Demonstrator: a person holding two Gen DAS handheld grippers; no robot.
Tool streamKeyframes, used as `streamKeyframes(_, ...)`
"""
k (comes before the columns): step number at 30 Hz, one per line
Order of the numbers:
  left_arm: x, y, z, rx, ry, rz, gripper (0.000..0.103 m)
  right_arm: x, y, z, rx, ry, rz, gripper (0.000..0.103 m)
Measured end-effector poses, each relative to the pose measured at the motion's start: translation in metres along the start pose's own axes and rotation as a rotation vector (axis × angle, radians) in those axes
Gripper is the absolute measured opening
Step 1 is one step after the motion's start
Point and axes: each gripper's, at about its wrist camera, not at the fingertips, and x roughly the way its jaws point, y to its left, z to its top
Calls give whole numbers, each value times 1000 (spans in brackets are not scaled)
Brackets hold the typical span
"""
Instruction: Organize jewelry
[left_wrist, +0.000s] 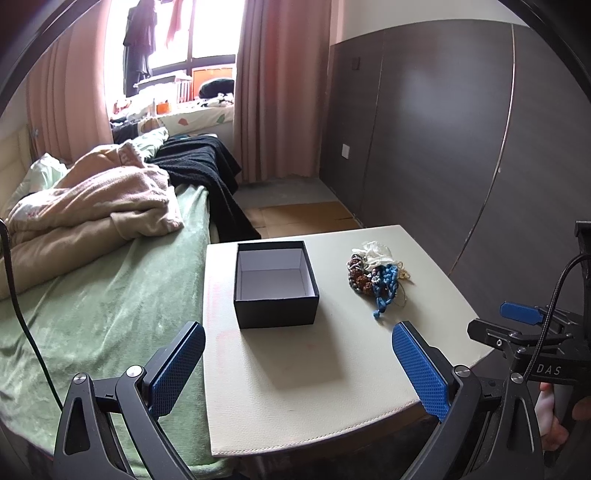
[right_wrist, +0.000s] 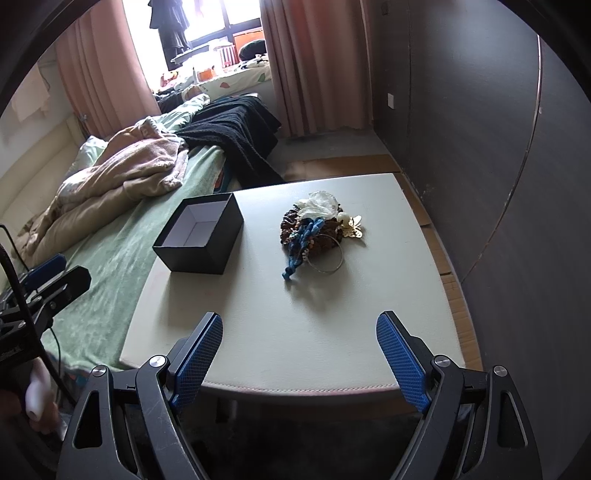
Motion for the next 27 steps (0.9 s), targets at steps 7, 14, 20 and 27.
streamKeyframes(7, 10, -10, 11, -29, 27, -52, 101, 1, -12, 3, 39, -19, -1, 85)
streamKeyframes(14, 17, -15, 38, -73, 32, -59, 97, 6, -33, 25, 116, -19, 19, 85)
streamKeyframes(20, 21, -16, 63, -94, 39, -68, 92, 2, -49, 54, 224, 12, 84, 85)
streamKeyframes(27, 35, -27, 93, -74, 54, -98, 77, 0, -58, 94, 267, 2, 127, 85)
